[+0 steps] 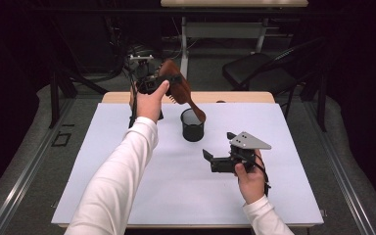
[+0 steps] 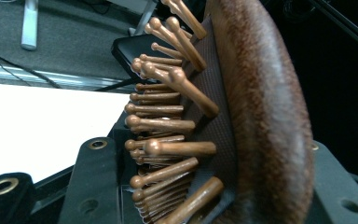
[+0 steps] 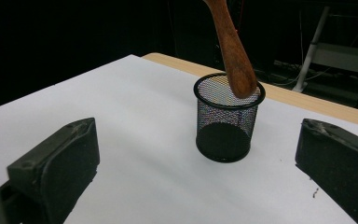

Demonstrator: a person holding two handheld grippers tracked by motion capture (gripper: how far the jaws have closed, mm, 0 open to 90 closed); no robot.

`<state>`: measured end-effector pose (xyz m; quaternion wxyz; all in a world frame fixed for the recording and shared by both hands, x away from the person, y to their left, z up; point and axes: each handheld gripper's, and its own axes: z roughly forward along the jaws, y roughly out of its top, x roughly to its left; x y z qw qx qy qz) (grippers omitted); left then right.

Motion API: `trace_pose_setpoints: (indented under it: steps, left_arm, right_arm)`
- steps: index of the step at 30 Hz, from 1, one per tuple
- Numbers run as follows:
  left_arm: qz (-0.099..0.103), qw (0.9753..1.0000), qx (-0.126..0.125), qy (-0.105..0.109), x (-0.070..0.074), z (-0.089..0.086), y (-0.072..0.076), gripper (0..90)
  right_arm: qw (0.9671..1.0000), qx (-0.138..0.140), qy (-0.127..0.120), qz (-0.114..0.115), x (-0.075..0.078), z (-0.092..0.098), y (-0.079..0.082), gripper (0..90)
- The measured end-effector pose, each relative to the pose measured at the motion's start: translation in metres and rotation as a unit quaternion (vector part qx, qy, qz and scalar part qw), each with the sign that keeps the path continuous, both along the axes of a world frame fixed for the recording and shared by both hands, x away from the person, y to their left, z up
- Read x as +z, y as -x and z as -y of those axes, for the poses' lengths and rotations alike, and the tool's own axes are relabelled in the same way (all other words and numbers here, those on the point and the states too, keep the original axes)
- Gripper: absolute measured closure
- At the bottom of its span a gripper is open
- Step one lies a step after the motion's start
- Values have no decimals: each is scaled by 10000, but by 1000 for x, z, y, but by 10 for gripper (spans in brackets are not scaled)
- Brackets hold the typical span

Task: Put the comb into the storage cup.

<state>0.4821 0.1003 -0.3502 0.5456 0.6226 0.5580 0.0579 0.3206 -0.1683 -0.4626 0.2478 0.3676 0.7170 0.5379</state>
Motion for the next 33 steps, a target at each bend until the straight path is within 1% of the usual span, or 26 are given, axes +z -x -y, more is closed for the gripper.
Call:
trace_pose_setpoints:
  steps: [5, 6, 10, 18, 22, 23, 33]
  left_arm:
    - [-16, 10000, 87, -18, -1, -3, -3, 497]
    - [-31, 9999, 120, 4, -2, -3, -3, 497]
    - [-25, 9999, 157, -14, -3, -4, -5, 497]
    - [-49, 9997, 252, -11, -5, -3, -7, 496]
    - [-57, 9995, 315, 24, -6, -2, -8, 496]
    - [-55, 9995, 311, -6, -7, -2, -8, 496]
    - [-66, 9991, 412, -37, -10, -1, -10, 495]
  right_arm:
    - [10000, -7, -3, 0, 0, 1, 0, 0]
    - [10000, -6, -6, 3, 0, 1, 0, 0]
    - [10000, -13, -7, 11, 0, 1, -1, 0]
    - [10000, -16, -5, 3, 0, 2, 0, 0]
    - [10000, -21, 2, 13, 0, 2, 0, 0]
    - [10000, -23, -1, 14, 0, 2, 0, 0]
    - [10000, -36, -2, 10, 0, 2, 0, 0]
